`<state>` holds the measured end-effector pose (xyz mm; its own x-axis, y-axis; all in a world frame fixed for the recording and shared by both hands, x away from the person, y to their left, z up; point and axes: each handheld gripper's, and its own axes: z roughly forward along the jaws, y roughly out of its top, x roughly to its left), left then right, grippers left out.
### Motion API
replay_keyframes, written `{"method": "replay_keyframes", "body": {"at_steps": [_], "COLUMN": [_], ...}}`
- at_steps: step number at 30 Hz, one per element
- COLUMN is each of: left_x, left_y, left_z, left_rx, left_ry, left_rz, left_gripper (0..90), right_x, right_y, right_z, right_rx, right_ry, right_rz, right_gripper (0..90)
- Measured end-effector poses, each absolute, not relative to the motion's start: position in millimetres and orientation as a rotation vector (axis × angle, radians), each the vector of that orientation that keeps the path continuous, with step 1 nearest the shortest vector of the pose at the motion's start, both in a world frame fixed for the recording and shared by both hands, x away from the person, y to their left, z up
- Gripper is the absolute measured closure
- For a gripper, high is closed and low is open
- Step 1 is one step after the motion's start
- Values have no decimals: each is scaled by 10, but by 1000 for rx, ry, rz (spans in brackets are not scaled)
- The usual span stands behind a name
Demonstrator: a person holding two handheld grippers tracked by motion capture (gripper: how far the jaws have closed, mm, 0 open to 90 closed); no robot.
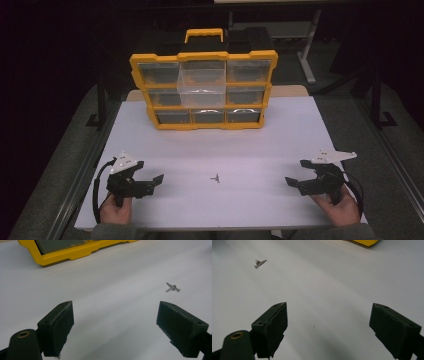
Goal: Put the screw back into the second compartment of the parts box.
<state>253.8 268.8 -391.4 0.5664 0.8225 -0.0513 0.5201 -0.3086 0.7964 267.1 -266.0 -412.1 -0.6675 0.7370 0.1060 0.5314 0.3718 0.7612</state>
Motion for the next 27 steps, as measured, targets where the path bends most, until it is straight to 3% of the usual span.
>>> {"method": "replay_keyframes", "body": {"at_steps": [11, 27], "left_x": [2528, 2515], "left_y": [2690, 2678], "left_z": [-3923, -3908], "left_rx": [1982, 2000], "left_ry": [1077, 1068], "left_rz": [481, 485], "left_gripper": [139, 139], "right_x": [2718, 2901], "right_y": [-2596, -2097], "right_z": [-4076, -3848], "right_rx": [1112, 992], "right_ry": [2404, 2529], "right_rz": [1187, 1130], "right_gripper": [142, 184]}}
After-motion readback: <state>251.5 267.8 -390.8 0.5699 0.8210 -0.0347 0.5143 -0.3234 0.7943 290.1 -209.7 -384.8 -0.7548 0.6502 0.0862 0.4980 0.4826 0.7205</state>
